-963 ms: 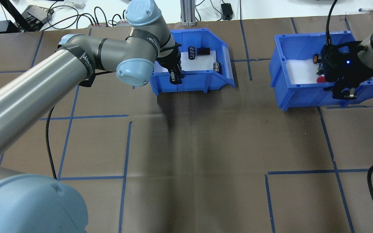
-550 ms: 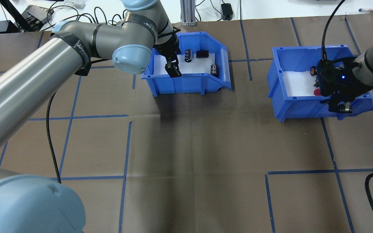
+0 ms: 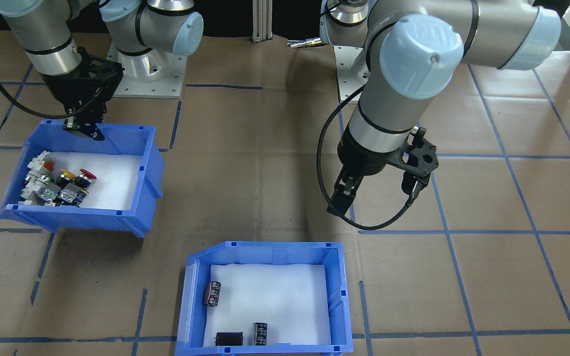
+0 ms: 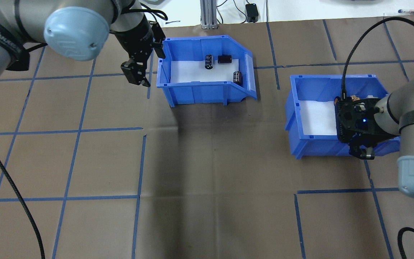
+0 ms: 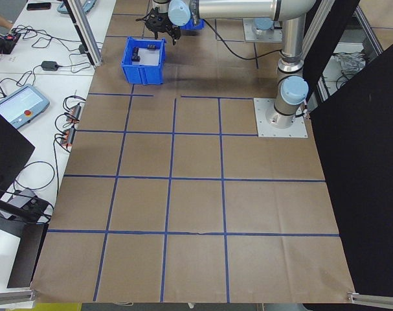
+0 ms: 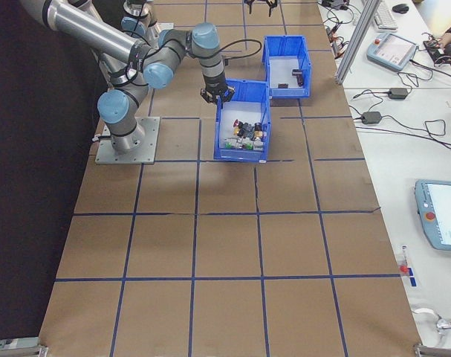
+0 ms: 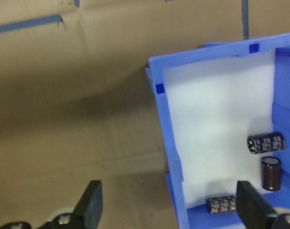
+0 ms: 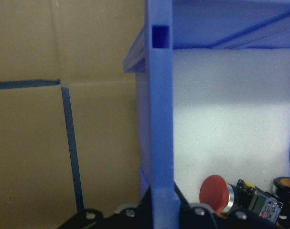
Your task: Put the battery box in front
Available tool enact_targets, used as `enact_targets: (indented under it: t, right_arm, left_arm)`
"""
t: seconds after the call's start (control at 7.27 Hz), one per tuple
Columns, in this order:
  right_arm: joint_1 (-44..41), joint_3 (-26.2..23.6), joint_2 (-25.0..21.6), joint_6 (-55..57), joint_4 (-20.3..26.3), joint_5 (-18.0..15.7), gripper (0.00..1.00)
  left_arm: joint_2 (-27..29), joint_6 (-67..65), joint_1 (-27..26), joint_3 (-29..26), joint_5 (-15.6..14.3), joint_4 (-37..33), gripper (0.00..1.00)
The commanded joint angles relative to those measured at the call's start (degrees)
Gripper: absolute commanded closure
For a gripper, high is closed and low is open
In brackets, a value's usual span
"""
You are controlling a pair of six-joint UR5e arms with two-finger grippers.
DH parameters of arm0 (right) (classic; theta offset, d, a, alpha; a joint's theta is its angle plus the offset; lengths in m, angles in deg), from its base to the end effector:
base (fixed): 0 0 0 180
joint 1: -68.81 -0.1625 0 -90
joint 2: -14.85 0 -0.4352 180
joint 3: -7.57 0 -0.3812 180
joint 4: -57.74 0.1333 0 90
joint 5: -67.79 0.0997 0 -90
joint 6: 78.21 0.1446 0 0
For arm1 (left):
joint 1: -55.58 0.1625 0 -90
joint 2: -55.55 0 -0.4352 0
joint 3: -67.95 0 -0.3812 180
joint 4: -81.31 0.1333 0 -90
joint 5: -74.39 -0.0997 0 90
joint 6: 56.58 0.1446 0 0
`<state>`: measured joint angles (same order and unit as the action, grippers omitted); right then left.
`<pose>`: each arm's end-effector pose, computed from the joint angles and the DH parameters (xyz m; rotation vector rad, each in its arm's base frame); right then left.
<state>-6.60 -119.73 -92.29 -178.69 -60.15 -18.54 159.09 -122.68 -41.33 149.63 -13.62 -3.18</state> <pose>0.0503 -0.3725 0.3174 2.0869 -2.2326 0.1934 -0.2073 -0.5611 0.4069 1.5361 -2.7048 -0.0258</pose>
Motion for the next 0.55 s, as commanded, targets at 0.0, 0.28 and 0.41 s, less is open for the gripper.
enact_targets:
  t: [0.0,0.28,0.41]
  right_arm:
    - [-11.1,-0.7,-0.5,9.3,-0.1,-0.6,1.00]
    - [-19.5,-0.9,-0.5,17.9,-0.1,-0.7,1.00]
    - [-23.0,-0.9,-0.4,21.1,-0.2,-0.7,1.00]
  left_arm:
    - [-6.6,30.5,0.6,1.5,-6.0,-5.0,0.01]
    - [-10.3,56.2,0.4,2.9,-5.3,-4.9,0.00]
    - [-12.0,62.3,0.4,5.1,-3.3,-5.6,0.00]
